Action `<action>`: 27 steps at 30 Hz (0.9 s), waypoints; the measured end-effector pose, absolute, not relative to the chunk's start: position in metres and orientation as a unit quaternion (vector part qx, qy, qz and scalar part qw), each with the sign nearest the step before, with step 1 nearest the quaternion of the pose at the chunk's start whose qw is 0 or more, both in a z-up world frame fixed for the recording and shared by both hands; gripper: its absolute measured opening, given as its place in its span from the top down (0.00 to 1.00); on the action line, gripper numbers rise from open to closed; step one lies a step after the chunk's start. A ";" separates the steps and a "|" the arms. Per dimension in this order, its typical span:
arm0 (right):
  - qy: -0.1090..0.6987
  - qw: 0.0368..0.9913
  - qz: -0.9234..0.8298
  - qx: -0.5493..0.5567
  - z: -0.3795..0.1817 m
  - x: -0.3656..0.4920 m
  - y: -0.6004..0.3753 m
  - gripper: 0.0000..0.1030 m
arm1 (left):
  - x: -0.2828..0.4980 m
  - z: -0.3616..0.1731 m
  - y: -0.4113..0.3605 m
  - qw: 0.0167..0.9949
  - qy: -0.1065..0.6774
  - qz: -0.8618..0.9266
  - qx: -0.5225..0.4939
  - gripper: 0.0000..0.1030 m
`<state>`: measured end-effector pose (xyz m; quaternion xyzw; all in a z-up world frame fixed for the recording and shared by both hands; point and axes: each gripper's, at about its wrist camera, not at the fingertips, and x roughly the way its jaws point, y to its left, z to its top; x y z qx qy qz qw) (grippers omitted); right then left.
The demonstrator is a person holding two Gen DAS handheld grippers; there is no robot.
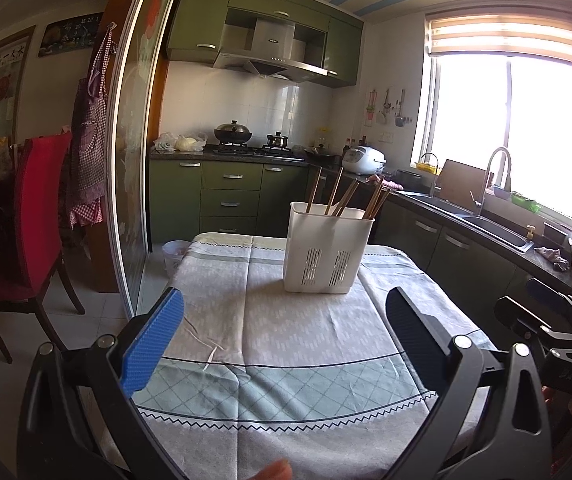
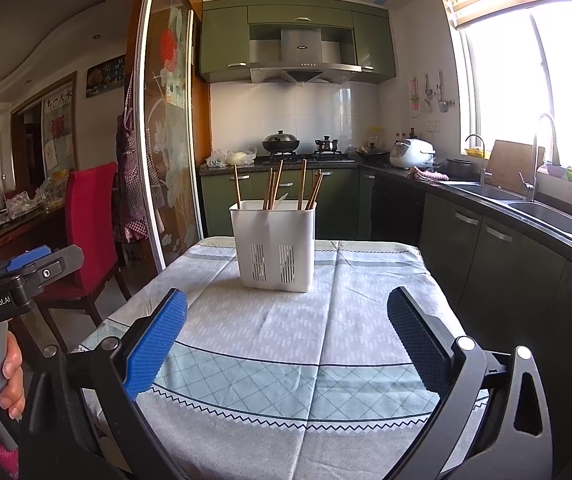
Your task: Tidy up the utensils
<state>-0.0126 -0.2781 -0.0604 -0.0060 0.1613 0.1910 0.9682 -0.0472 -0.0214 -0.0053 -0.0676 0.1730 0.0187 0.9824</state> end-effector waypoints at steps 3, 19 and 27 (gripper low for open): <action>0.162 0.968 0.191 -0.005 -0.061 -0.012 -0.278 0.04 | -0.046 -0.006 -0.024 0.982 0.176 0.021 -0.062 0.07; 0.164 0.967 0.192 -0.004 -0.062 -0.012 -0.279 0.04 | -0.046 -0.006 -0.024 0.982 0.176 0.027 -0.061 0.07; 0.168 0.967 0.192 -0.003 -0.063 -0.011 -0.279 0.04 | -0.047 -0.006 -0.024 0.983 0.171 0.020 -0.061 0.07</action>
